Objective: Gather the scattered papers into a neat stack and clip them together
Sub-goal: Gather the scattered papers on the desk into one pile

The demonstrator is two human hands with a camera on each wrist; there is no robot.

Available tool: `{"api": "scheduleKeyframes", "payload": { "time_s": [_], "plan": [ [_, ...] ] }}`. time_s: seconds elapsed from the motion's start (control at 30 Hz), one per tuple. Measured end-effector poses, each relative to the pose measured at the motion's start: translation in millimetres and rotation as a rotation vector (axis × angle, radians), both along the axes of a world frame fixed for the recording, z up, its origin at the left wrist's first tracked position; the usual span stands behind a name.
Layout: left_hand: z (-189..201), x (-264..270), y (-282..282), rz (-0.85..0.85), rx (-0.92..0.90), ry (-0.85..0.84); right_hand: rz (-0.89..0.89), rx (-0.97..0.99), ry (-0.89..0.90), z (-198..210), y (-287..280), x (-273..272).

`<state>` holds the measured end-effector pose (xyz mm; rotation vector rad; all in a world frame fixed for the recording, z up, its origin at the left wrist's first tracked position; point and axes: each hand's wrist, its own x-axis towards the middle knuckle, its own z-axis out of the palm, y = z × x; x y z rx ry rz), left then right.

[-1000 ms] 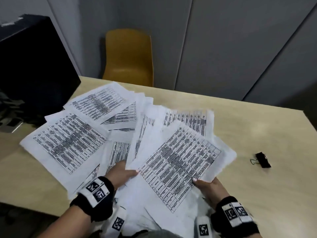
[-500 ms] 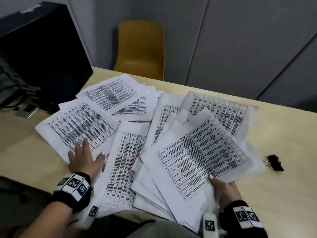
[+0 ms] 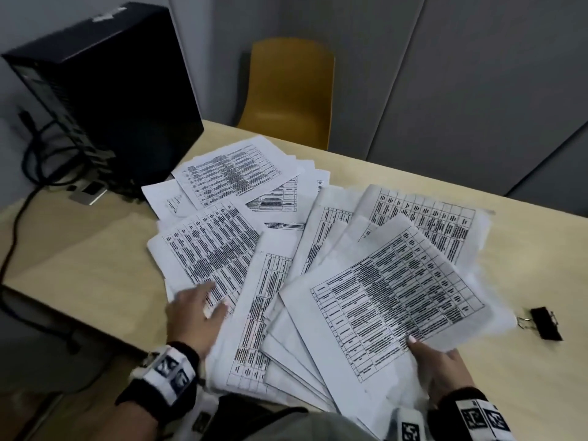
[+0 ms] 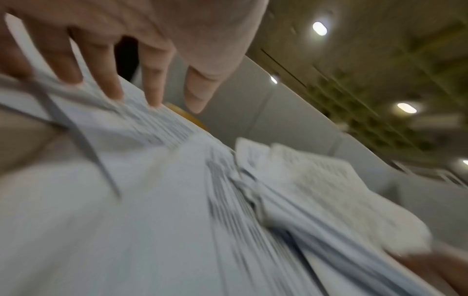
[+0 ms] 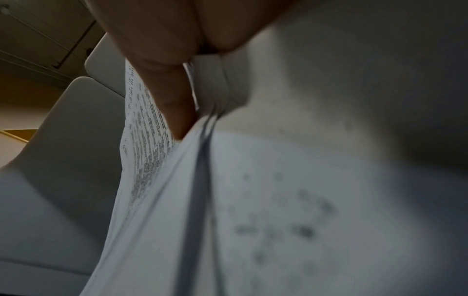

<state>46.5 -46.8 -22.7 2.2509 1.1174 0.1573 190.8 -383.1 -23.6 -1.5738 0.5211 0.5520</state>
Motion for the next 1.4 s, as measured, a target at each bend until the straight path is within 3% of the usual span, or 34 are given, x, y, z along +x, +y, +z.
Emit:
{"api": "scheduleKeyframes", "payload": {
  "time_s": [0.13, 0.4, 0.47, 0.63, 0.77, 1.07, 1.3, 1.4],
  "plan": [
    [3.5, 16.3, 35.9, 0.398, -0.135, -0.045, 0.034, -0.141, 0.021, -27.5, -11.1, -0.7],
    [1.6, 32.2, 34.5, 0.56, -0.405, -0.335, 0.066, -0.307, 0.024, -18.9, -11.4, 2.1],
    [-2.3, 32.1, 30.4, 0.511, -0.415, -0.311, 0.087, -0.302, 0.013, -17.7, -11.0, 4.1],
    [-10.6, 31.8, 22.0, 0.178, -0.459, -0.105, 0.1, -0.298, -0.021, -15.0, -8.5, 5.9],
    [-7.1, 38.1, 24.1, 0.25, -0.199, 0.025, 0.085, -0.314, -0.015, -22.0, -11.5, 7.6],
    [-3.0, 46.3, 15.0, 0.283, -0.459, -0.272, 0.128, -0.306, -0.032, -23.9, -11.0, 4.2],
    [-3.9, 40.2, -0.3, 0.045, -0.682, -0.139, 0.174, -0.304, -0.058, -12.3, -5.2, 1.4],
    [0.1, 36.1, -1.5, 0.02, -0.535, -0.136, 0.15, -0.262, -0.099, -9.7, -3.3, 0.3]
  ]
}}
